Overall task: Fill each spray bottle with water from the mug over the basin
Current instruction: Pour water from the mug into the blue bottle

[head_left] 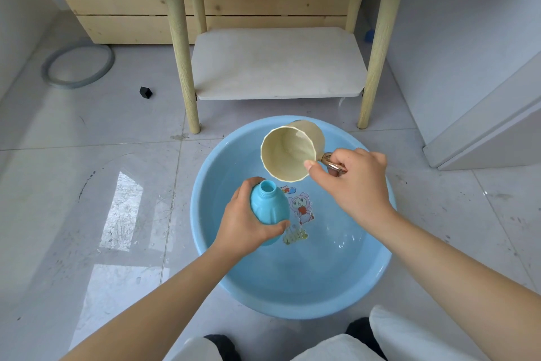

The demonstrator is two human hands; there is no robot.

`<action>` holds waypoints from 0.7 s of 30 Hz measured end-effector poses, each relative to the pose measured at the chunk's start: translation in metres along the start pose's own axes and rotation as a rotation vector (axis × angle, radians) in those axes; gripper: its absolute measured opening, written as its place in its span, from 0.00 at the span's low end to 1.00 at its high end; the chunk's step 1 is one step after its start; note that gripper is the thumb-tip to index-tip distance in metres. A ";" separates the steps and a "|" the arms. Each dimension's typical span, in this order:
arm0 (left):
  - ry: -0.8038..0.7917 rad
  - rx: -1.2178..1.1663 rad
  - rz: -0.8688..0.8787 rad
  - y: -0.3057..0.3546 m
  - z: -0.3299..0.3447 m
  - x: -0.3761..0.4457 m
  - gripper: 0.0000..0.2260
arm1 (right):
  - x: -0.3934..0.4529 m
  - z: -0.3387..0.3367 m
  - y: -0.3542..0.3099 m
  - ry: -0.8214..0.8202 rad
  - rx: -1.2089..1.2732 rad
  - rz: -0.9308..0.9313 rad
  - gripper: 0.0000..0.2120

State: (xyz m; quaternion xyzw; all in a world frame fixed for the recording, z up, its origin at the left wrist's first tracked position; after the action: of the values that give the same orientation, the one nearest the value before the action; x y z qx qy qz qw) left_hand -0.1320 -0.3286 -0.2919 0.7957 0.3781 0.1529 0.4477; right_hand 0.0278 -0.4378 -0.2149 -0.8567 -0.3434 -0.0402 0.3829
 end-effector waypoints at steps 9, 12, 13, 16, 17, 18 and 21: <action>-0.004 0.015 0.001 0.003 0.001 0.000 0.33 | -0.002 -0.001 -0.011 0.130 -0.081 -0.175 0.23; -0.002 0.014 0.007 0.004 0.001 0.001 0.33 | -0.003 -0.002 -0.015 0.161 -0.097 -0.227 0.22; -0.001 0.014 0.007 0.004 0.001 0.001 0.33 | -0.003 -0.002 -0.016 0.173 -0.103 -0.245 0.22; 0.001 0.013 0.008 0.005 0.001 0.000 0.33 | -0.004 -0.003 -0.018 0.206 -0.128 -0.303 0.22; 0.002 0.013 0.011 0.005 0.001 0.000 0.33 | -0.004 -0.003 -0.019 0.214 -0.135 -0.322 0.22; 0.004 0.011 0.011 0.006 0.001 0.000 0.33 | -0.004 -0.004 -0.019 0.221 -0.142 -0.339 0.22; 0.005 0.006 0.009 0.007 0.001 0.000 0.33 | -0.004 -0.004 -0.020 0.244 -0.161 -0.386 0.22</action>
State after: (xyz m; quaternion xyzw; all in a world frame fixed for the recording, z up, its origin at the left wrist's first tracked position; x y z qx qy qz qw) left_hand -0.1282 -0.3310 -0.2870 0.7985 0.3760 0.1558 0.4435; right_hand 0.0129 -0.4337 -0.2007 -0.7916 -0.4479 -0.2430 0.3372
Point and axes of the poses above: each hand's wrist, its own x-axis towards the middle knuckle, its own z-axis out of the palm, y = z × x, the point moved 5 cm from there along x, towards the middle knuckle, and after that the axes turned 7 degrees about y, right-handed, at the moved point
